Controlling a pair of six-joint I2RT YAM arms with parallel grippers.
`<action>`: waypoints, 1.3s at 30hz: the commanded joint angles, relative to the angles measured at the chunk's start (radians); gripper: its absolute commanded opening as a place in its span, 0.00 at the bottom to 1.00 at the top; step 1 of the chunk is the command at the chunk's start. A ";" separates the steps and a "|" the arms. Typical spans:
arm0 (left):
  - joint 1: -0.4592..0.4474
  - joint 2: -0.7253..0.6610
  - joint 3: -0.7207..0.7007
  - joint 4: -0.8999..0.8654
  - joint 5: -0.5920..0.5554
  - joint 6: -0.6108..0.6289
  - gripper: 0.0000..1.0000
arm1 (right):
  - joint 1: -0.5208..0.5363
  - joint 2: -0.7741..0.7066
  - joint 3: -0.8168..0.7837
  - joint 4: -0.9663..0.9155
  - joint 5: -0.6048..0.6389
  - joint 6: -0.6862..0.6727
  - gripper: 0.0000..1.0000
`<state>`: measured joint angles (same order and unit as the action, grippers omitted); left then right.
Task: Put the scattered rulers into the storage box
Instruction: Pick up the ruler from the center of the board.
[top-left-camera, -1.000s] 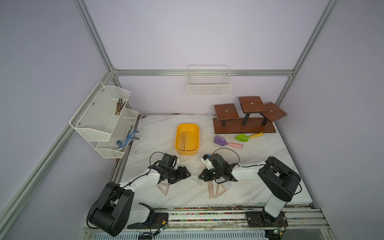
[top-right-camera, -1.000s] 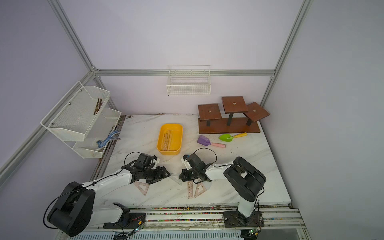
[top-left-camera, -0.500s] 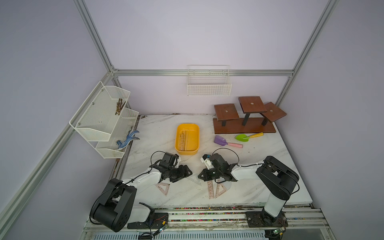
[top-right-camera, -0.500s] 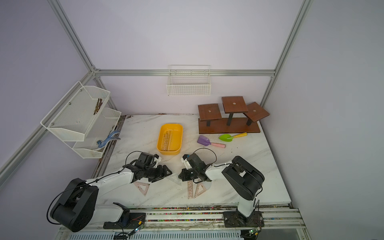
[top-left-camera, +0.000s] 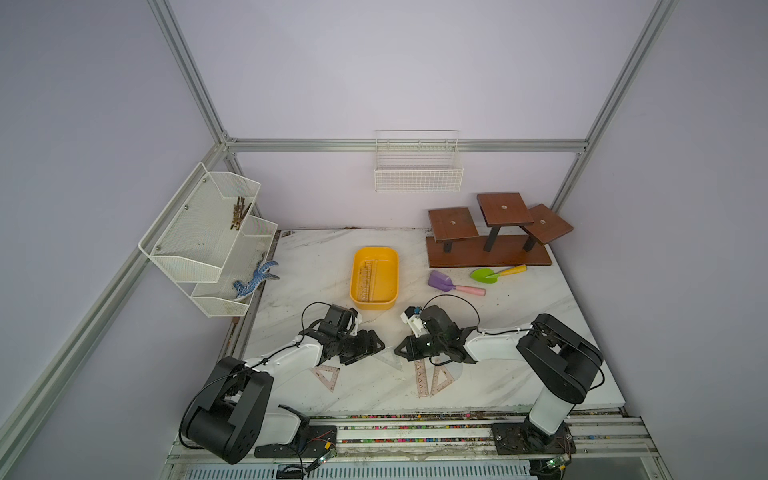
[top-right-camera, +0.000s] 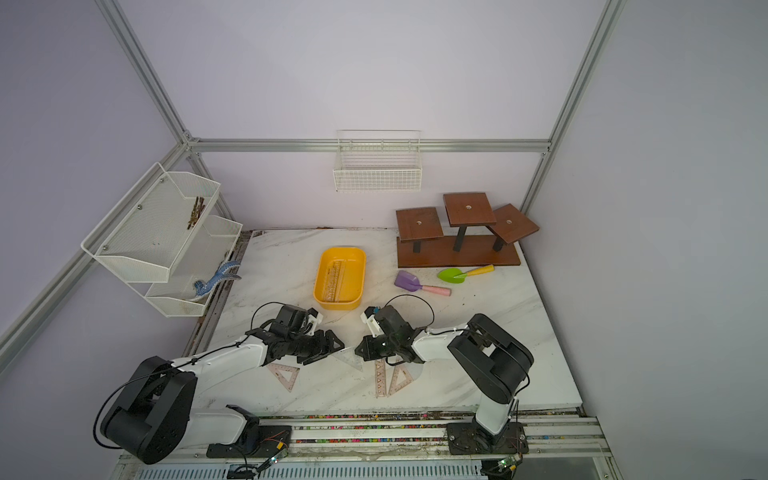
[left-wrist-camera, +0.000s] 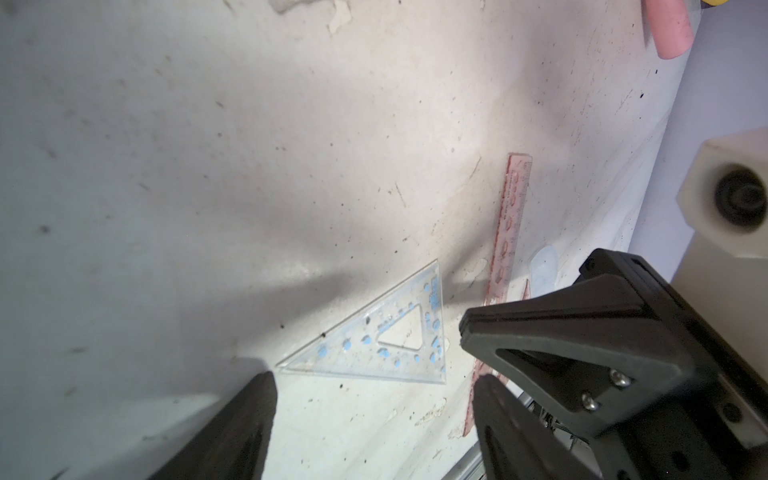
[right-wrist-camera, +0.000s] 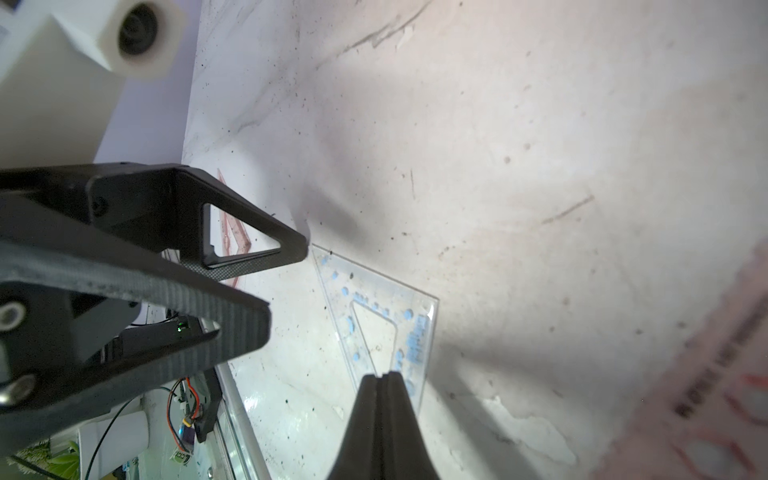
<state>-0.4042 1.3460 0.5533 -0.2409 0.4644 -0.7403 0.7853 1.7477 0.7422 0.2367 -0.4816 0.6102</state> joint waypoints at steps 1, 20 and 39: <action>0.004 0.001 -0.002 -0.016 -0.050 0.016 0.84 | -0.002 0.027 0.000 0.041 -0.020 0.007 0.05; 0.017 0.040 0.001 -0.016 -0.046 0.020 0.85 | -0.010 0.072 -0.012 0.012 -0.011 -0.025 0.04; 0.008 0.058 0.005 -0.008 -0.052 0.016 0.84 | -0.022 0.084 -0.038 0.021 -0.018 -0.031 0.04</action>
<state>-0.3931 1.3655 0.5671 -0.2340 0.4667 -0.7399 0.7673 1.8004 0.7330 0.2794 -0.5148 0.5961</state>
